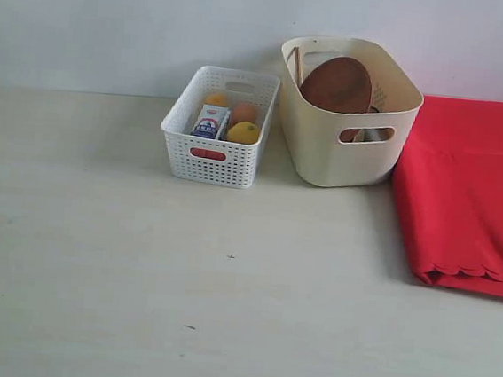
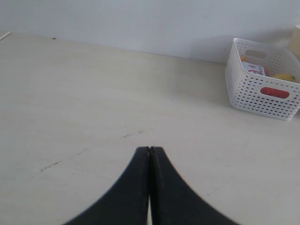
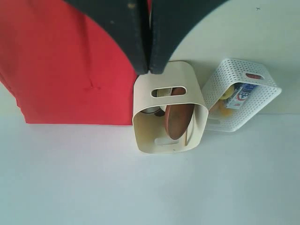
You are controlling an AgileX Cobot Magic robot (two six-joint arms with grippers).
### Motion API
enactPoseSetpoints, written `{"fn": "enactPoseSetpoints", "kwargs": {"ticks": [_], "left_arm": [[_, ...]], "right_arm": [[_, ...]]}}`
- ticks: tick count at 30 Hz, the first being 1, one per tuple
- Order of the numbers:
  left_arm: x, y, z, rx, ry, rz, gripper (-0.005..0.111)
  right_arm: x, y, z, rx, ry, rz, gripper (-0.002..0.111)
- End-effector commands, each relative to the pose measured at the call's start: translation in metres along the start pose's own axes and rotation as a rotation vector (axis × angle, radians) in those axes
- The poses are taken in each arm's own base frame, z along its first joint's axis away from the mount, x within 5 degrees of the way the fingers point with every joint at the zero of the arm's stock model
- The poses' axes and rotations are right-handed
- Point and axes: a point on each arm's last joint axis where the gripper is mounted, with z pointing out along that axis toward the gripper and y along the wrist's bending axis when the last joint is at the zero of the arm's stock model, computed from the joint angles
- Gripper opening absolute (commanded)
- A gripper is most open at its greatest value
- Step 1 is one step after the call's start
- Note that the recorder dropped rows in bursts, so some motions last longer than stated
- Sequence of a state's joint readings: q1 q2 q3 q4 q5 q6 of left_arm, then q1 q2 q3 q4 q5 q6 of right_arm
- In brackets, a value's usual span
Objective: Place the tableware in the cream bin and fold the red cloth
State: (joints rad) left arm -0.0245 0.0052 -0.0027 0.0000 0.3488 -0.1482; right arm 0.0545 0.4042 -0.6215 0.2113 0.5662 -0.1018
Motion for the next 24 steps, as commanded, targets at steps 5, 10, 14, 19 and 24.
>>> {"fn": "enactPoseSetpoints", "kwargs": {"ticks": [5, 10, 14, 19, 24], "left_arm": [[0.0006, -0.0001, -0.0001, 0.001, -0.003, -0.017, 0.000], [0.0006, -0.0001, -0.0001, 0.001, -0.003, -0.017, 0.000], [0.0006, -0.0001, -0.0001, 0.001, -0.003, -0.017, 0.000], [0.0006, -0.0001, -0.0001, 0.001, -0.003, -0.015, 0.000], [0.0006, -0.0001, -0.0001, 0.001, -0.003, -0.015, 0.000]], "right_arm": [[0.0002, 0.0002, -0.0007, -0.003, -0.010, -0.002, 0.000], [0.0002, 0.0002, -0.0007, -0.003, -0.010, -0.002, 0.000], [0.0000, 0.0002, -0.0007, -0.002, -0.013, -0.002, 0.000], [0.0000, 0.0000, -0.0007, 0.000, -0.013, -0.003, 0.000], [0.0081, -0.0019, 0.0044, 0.008, 0.001, -0.008, 0.000]]}}
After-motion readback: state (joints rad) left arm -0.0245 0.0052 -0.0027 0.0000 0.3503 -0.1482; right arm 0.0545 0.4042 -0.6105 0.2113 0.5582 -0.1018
